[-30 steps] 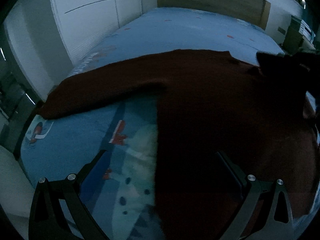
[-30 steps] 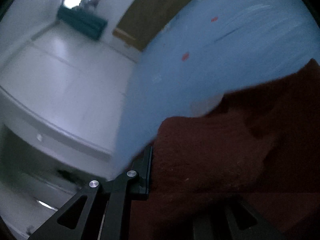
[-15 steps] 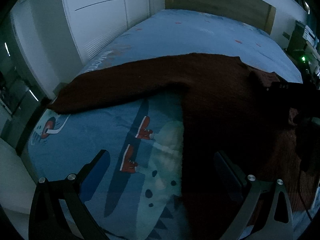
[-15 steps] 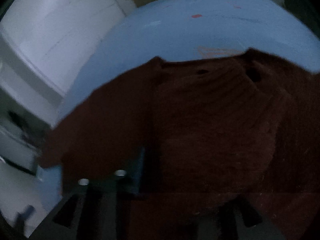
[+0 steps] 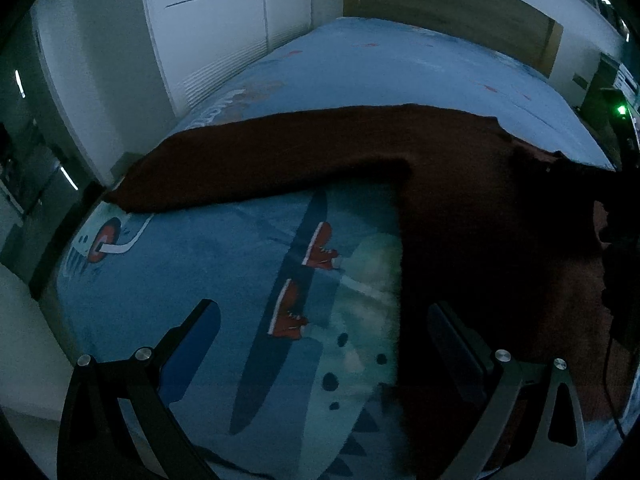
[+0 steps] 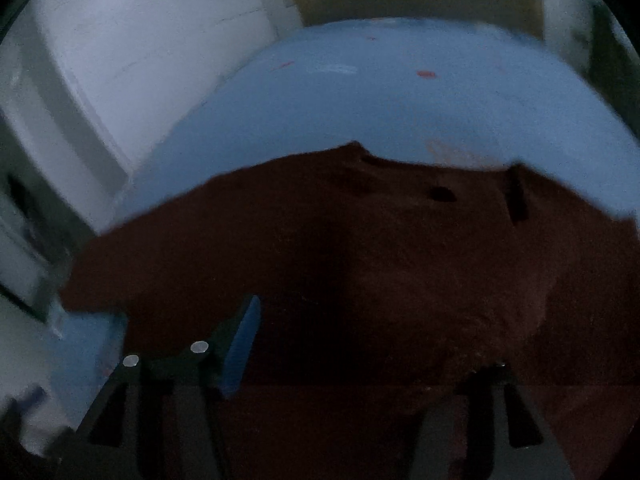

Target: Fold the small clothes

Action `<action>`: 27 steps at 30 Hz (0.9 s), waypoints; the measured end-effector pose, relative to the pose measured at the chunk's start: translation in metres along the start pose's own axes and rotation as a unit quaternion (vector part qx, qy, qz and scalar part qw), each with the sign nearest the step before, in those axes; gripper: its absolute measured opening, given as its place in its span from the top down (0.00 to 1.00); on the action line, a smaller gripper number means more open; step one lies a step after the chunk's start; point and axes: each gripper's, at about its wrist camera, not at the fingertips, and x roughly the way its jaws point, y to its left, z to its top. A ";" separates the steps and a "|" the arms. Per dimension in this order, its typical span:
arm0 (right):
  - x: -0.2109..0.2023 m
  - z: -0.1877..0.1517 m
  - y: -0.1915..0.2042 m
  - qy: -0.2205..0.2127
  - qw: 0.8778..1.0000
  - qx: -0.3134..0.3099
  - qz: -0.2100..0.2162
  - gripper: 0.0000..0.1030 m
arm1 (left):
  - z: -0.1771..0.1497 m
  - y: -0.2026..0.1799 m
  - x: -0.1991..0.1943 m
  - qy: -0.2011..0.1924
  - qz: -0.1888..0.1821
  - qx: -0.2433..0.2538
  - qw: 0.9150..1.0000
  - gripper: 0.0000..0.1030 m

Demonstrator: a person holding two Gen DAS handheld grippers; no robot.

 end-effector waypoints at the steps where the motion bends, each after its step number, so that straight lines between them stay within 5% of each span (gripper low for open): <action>1: 0.003 0.002 0.012 0.002 1.000 -0.026 -0.015 0.39 | 0.000 0.003 0.000 0.000 0.001 -0.002 1.000 0.01; 7: 0.017 -0.013 0.060 0.018 0.986 -0.155 -0.057 0.37 | -0.001 0.016 0.000 -0.001 0.005 -0.003 1.000 0.01; 15: 0.017 -0.022 0.062 0.034 0.982 -0.180 -0.055 0.36 | -0.004 0.024 -0.002 -0.001 0.004 -0.009 1.000 0.01; 27: -0.008 -0.021 0.018 0.018 0.999 -0.040 0.015 0.30 | -0.004 0.035 -0.003 -0.001 0.009 -0.014 1.000 0.01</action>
